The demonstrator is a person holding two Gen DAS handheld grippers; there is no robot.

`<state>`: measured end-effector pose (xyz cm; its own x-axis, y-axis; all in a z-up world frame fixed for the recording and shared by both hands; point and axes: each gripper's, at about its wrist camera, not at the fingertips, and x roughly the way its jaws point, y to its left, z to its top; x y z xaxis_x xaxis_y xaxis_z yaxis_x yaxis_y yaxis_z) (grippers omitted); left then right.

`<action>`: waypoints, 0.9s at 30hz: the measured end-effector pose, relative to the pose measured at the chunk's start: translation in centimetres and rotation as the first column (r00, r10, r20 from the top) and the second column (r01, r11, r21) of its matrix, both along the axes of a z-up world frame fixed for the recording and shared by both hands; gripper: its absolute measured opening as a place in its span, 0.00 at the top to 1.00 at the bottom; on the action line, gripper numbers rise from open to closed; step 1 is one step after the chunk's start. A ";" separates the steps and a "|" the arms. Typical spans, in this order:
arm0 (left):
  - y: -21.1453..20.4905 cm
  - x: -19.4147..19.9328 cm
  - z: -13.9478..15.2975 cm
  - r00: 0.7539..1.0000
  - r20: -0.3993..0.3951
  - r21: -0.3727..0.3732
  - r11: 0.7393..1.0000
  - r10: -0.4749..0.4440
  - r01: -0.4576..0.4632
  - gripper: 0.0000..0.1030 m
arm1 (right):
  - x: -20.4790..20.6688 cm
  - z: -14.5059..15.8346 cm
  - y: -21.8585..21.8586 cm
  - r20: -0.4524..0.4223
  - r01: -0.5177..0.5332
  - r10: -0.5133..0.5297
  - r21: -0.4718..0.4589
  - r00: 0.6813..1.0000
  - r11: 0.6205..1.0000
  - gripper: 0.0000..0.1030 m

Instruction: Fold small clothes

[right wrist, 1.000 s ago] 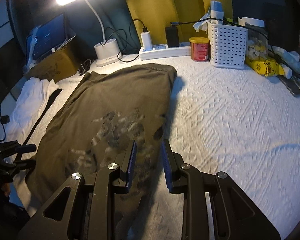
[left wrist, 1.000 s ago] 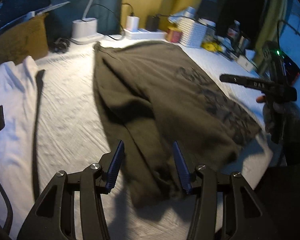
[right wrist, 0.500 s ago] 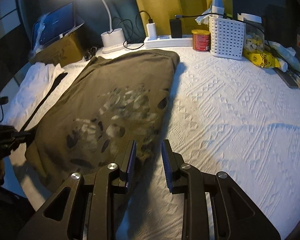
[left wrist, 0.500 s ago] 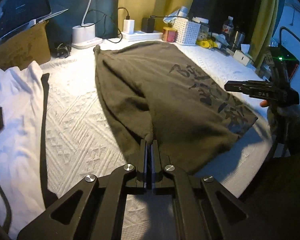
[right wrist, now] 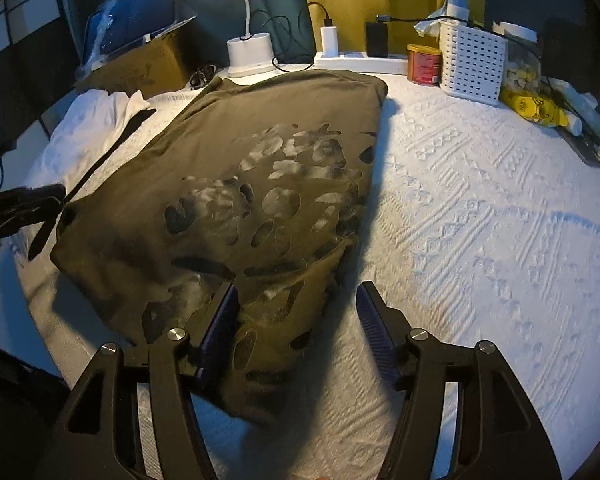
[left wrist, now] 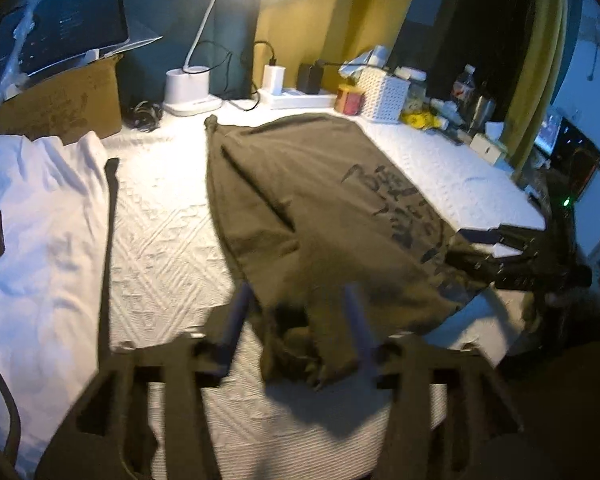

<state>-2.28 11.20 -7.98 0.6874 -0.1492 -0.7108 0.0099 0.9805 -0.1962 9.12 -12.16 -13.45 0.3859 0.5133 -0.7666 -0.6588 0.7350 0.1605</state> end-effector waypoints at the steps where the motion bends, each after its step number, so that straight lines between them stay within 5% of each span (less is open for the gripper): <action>1: -0.1 0.1 -0.1 1.000 0.002 -0.015 1.000 -0.004 0.004 0.47 | -0.1 0.0 -0.2 -0.001 0.005 -0.005 0.002 1.000 1.000 0.37; 8: -2.1 0.6 -1.7 0.996 -0.005 -0.034 0.995 -0.093 0.093 0.49 | -0.9 0.0 -1.3 0.005 0.031 -0.031 0.003 1.000 1.000 0.37; 10: -2.6 0.9 -2.5 0.993 -0.040 -0.028 0.994 -0.110 0.109 0.94 | -1.3 0.0 -1.8 0.005 0.032 -0.032 0.011 0.999 0.999 0.38; 11: -2.7 1.0 -2.8 0.993 -0.054 -0.019 0.994 -0.107 0.106 0.99 | -1.4 0.0 -2.0 0.004 0.032 -0.032 0.018 0.999 0.999 0.44; 13: -2.9 0.8 -2.9 0.993 -0.055 -0.002 0.994 -0.109 0.109 0.99 | -1.8 0.0 -2.2 0.010 0.029 -0.029 0.018 1.000 0.999 0.56; 15: -2.7 0.4 -2.5 0.993 -0.045 -0.012 0.994 -0.105 0.105 0.99 | -2.4 -0.1 -2.2 0.000 0.010 -0.010 0.026 1.000 1.000 0.80; 27: -1.9 -0.4 -3.7 0.990 -0.097 -0.050 0.994 -0.098 0.094 0.97 | -5.4 0.1 -1.8 0.031 0.008 -0.008 0.009 0.999 1.000 0.87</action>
